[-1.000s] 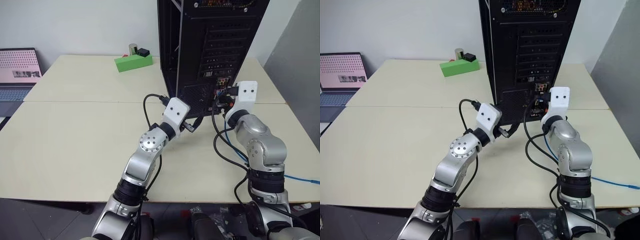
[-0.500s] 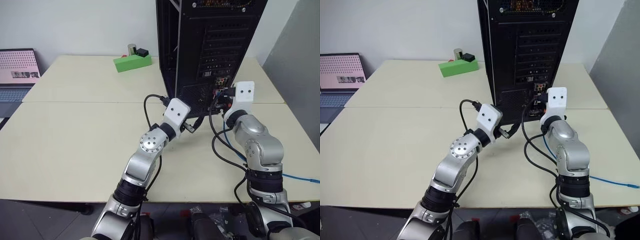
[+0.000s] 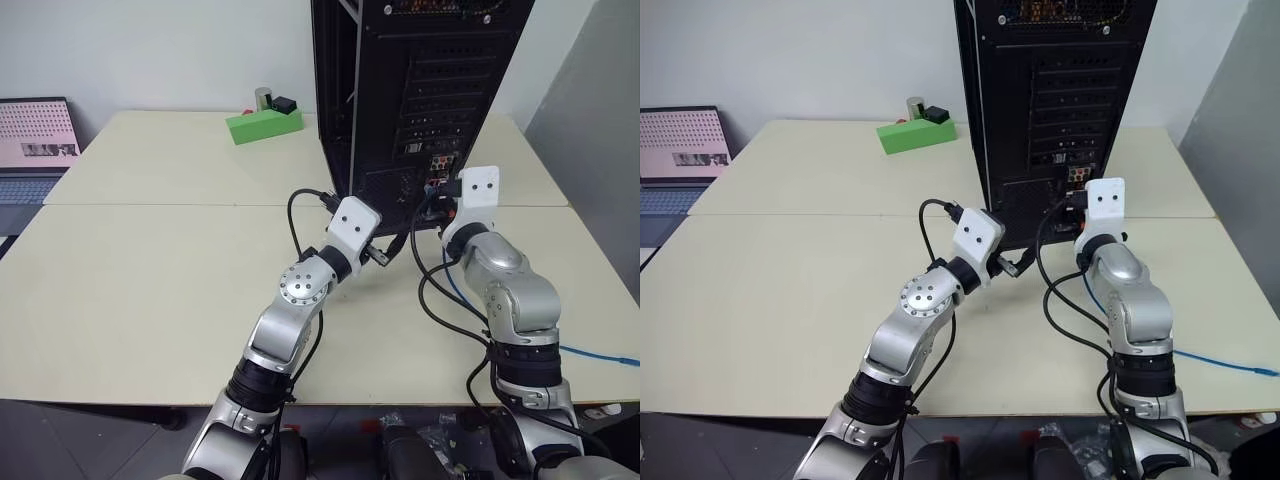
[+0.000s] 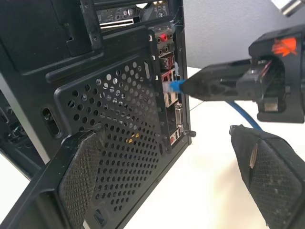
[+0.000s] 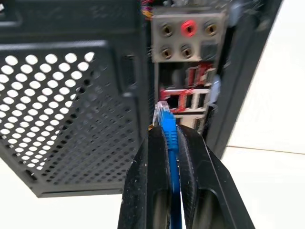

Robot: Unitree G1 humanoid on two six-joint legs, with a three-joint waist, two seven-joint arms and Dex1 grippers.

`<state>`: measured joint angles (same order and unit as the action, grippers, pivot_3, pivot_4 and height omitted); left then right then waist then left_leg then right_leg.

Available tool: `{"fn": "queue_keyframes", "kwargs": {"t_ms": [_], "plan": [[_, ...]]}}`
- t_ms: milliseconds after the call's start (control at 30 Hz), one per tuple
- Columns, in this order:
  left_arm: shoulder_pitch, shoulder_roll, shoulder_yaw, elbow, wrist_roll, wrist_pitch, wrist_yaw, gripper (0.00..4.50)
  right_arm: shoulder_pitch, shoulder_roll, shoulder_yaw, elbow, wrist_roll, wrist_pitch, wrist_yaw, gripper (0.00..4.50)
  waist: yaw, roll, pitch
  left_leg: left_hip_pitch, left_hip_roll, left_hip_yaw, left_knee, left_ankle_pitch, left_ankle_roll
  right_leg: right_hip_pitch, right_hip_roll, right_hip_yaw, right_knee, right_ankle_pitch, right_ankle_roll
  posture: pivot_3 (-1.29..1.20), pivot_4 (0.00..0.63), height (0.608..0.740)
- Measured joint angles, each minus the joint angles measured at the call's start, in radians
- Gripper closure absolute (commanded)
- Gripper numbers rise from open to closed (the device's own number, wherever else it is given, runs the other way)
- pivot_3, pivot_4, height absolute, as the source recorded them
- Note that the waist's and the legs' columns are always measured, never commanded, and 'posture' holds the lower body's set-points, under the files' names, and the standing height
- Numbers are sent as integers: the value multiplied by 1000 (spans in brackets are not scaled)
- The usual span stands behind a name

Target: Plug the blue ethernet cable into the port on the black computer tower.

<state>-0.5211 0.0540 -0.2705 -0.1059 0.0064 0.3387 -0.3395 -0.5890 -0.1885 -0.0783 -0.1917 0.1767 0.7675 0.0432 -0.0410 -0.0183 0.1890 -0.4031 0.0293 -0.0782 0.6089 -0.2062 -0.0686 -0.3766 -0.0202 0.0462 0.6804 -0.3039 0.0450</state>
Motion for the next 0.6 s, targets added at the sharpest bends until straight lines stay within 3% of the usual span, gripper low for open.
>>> {"fn": "queue_keyframes", "kwargs": {"t_ms": [600], "plan": [[4,9,-2,0,8,-6,-1,68,30,-19,-44,-94,12,64,2,4500,3,0,0,-3,0,0,0,0,0,-3,0,0,0,0,0,0,150,740]]}}
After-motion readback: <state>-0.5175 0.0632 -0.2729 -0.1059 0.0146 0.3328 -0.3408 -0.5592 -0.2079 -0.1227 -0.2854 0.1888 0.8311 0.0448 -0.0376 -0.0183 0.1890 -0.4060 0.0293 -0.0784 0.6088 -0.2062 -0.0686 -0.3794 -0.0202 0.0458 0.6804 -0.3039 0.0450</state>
